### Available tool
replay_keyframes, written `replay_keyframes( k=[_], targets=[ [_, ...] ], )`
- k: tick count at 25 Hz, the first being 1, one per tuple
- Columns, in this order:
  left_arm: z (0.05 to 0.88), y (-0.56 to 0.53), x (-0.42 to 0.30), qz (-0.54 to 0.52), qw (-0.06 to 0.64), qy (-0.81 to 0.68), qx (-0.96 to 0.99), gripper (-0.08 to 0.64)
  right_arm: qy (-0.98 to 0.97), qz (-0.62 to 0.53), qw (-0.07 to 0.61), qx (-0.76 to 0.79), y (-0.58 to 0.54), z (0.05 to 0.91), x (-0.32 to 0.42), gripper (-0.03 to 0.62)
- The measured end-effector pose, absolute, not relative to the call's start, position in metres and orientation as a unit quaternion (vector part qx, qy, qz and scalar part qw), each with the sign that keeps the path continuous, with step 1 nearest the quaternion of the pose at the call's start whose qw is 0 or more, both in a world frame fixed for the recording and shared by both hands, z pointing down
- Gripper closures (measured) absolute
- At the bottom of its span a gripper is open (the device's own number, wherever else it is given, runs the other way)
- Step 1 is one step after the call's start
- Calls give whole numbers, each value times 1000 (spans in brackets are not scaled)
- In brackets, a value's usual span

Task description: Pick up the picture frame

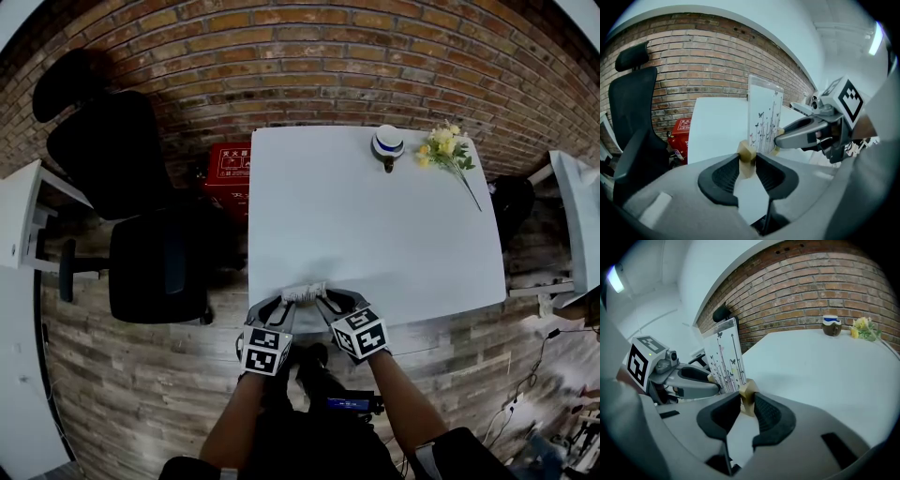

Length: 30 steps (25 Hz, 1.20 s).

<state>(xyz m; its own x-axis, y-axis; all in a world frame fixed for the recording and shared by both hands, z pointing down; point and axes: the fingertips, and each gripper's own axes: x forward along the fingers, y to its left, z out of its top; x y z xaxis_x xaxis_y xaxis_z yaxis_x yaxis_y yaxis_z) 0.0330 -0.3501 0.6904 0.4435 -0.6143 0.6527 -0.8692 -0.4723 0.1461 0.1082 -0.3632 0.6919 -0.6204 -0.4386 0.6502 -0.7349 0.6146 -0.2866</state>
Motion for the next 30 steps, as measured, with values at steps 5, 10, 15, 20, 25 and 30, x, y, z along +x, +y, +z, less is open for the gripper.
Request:
replay_keyframes(
  k=[5, 10, 15, 20, 25, 30],
  targets=[
    [682, -347, 34, 270, 238, -445, 820, 442, -853, 277, 271, 348, -360, 685, 109, 494],
    [660, -348, 33, 263, 222, -434, 832, 442, -852, 275, 257, 365, -358, 665, 109, 494],
    [627, -355, 36, 251, 193, -422, 850, 442, -851, 260, 236, 391, -362, 632, 113, 494],
    [597, -365, 44, 234, 172, -410, 864, 443, -844, 251, 219, 420, -367, 602, 122, 494],
    [578, -368, 52, 225, 154, -393, 878, 443, -837, 242, 205, 446, -367, 582, 129, 495],
    [570, -371, 57, 223, 143, -382, 886, 443, -833, 236, 197, 460, -367, 574, 135, 495]
  ],
)
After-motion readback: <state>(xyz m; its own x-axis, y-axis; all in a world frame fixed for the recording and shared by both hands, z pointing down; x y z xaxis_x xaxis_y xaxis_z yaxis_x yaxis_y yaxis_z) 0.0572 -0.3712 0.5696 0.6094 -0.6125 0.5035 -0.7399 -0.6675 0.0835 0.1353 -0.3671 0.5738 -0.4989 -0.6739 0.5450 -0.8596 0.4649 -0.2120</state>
